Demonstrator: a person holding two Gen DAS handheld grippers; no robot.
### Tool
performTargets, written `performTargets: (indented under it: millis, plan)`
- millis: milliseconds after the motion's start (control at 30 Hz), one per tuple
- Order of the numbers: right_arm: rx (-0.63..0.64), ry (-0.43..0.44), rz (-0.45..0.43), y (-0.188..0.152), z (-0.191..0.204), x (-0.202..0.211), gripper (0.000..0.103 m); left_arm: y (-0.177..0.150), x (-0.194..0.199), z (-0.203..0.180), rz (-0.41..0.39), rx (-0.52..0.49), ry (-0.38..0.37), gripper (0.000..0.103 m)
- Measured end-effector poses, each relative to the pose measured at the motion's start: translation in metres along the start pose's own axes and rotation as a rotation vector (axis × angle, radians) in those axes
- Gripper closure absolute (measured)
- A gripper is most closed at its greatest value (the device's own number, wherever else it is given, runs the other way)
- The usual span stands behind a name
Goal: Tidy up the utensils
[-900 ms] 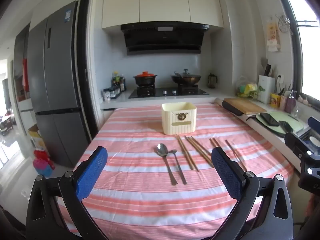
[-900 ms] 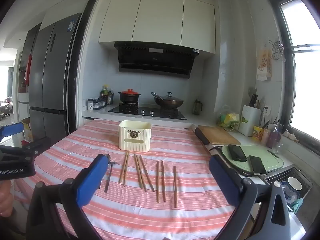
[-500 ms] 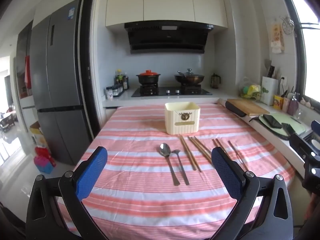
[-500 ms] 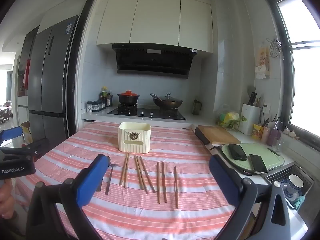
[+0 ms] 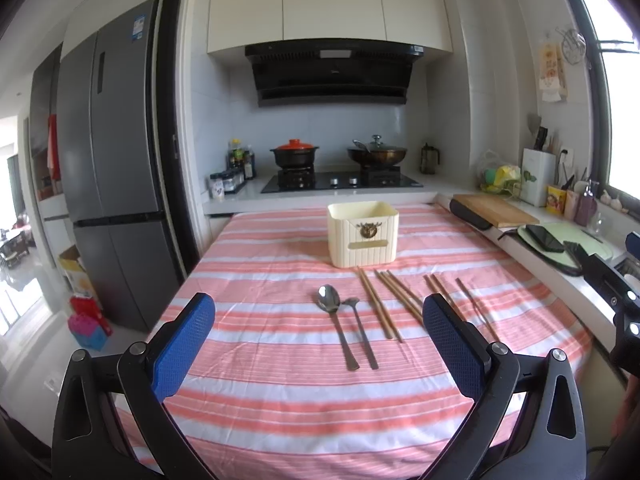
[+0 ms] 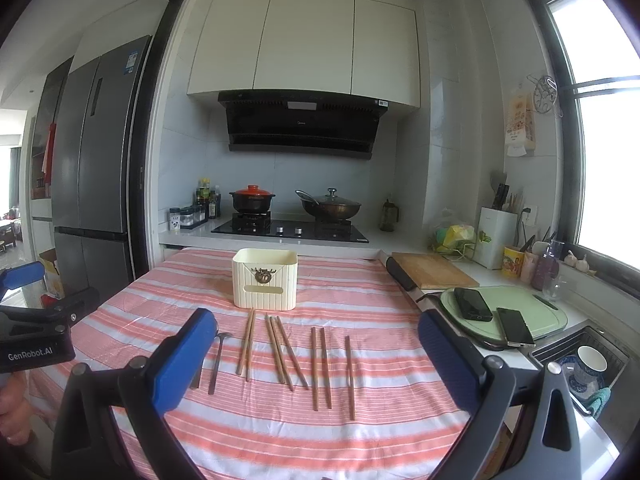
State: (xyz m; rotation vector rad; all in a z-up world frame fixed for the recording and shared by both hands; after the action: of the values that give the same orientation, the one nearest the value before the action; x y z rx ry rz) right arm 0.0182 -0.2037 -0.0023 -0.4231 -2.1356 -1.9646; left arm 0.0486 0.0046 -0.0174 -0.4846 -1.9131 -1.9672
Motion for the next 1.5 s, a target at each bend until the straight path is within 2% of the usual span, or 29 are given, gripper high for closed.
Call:
performTargets:
  millis: [1500]
  plan:
    - [0.007, 0.018, 0.025, -0.0052, 0.0037, -0.0066, 0.0, -0.0042, -0.0037, -0.0006, 0.001, -0.008, -0.004, 0.0]
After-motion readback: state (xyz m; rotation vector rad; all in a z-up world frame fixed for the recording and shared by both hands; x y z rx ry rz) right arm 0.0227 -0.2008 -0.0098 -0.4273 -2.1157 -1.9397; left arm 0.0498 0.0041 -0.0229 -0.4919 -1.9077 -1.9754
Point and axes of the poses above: each gripper's, at about its wrist camera, not at the fingertips, and x roughly against the way its jaws point, z to its left, y to its top, the point moved 4 cm from there along -x, roughly the way its jaws point, and after that the axes turned 7 degrees about z, right-handed, at the moved point
